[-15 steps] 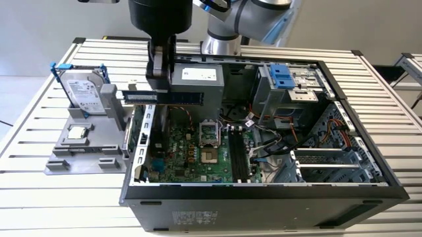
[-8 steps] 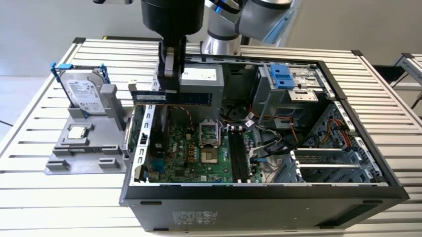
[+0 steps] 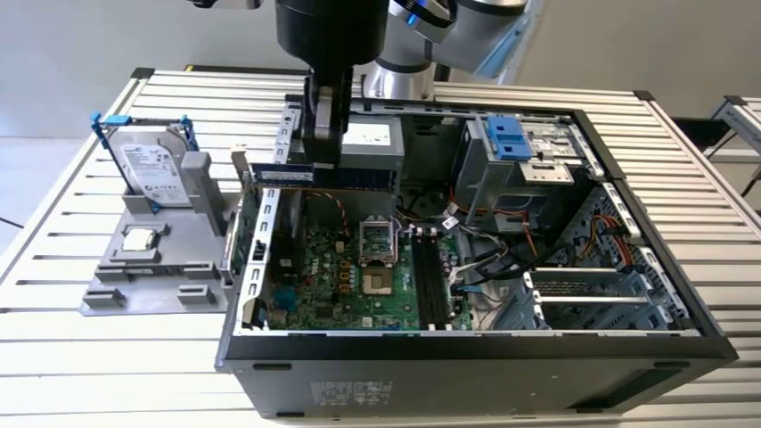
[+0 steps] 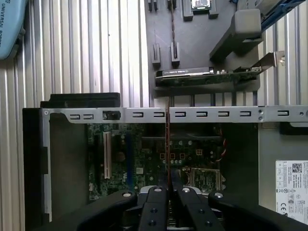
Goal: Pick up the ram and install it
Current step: 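Pick up the ram and move it above insertion slot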
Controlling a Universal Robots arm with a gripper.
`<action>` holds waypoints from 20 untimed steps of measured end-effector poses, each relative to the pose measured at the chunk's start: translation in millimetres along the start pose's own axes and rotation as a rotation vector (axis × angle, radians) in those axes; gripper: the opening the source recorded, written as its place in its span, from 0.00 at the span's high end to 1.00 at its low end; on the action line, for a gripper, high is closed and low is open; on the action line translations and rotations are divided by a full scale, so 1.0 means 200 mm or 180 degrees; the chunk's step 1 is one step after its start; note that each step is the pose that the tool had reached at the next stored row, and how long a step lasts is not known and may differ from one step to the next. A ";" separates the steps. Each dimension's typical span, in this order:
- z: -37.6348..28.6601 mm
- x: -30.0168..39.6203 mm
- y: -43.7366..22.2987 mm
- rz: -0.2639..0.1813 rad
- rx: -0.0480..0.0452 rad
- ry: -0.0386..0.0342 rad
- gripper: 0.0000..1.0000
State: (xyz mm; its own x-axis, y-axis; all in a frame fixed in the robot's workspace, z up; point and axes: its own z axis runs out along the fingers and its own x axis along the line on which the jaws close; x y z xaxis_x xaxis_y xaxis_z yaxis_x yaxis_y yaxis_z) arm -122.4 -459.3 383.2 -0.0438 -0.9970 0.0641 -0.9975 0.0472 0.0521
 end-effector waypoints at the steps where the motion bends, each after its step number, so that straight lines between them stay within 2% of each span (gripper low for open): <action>1: 0.000 -0.001 -0.008 0.0006 0.0000 0.0000 1.00; 13: 0.006 -0.010 -0.089 0.0090 -0.0005 0.0003 1.00; 20: 0.006 -0.015 -0.151 0.0108 -0.0006 0.0005 1.00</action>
State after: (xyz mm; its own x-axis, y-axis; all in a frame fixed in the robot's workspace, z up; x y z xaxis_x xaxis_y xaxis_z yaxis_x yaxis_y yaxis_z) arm -92.3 -457.8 380.2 -0.0775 -0.9947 0.0675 -0.9954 0.0811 0.0519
